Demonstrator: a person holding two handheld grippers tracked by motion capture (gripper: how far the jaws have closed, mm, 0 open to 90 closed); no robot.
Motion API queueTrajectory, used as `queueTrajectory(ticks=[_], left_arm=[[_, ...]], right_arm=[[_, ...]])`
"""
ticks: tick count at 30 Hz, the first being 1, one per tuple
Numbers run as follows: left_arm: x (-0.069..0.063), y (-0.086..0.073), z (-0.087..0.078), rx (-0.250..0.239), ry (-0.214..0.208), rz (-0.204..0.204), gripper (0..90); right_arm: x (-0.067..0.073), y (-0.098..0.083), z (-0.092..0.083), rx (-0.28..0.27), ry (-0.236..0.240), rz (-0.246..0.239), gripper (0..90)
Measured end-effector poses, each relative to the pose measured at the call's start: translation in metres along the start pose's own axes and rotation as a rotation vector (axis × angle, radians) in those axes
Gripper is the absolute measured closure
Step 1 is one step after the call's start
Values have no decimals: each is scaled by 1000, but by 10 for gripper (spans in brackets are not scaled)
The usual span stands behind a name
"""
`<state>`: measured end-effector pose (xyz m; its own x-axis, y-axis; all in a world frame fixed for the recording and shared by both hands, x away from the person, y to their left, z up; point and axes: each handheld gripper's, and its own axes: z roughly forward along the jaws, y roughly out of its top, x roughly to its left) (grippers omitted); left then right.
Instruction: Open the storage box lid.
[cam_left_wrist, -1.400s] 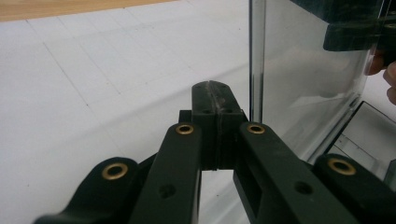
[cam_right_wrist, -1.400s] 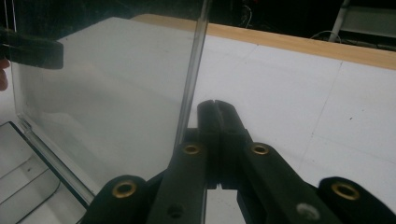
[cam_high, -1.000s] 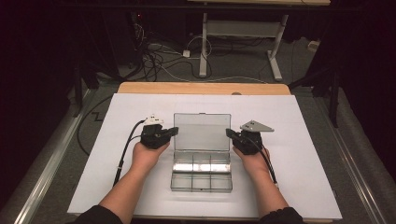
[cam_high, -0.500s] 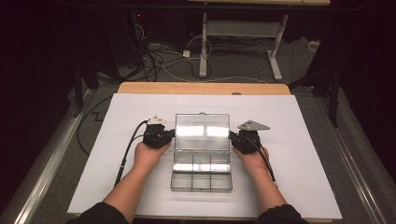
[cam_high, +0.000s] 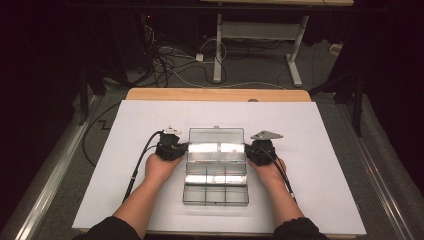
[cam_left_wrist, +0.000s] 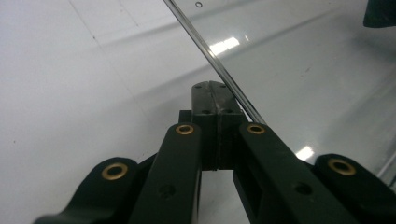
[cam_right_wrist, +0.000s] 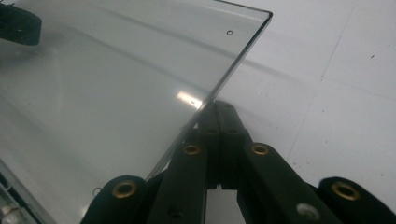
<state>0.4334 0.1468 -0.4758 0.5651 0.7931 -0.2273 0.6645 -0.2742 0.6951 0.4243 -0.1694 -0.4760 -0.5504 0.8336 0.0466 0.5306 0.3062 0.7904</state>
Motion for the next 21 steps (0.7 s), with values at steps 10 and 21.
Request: queueTrajectory(ticks=[10, 21], left_arm=[[-5, 3, 5, 60, 53, 6, 875], [-7, 1, -2, 92, 87, 16, 875]], right_arm=[[0, 1, 4, 61, -6, 7, 900], [-4, 0, 0, 91, -13, 10, 900]])
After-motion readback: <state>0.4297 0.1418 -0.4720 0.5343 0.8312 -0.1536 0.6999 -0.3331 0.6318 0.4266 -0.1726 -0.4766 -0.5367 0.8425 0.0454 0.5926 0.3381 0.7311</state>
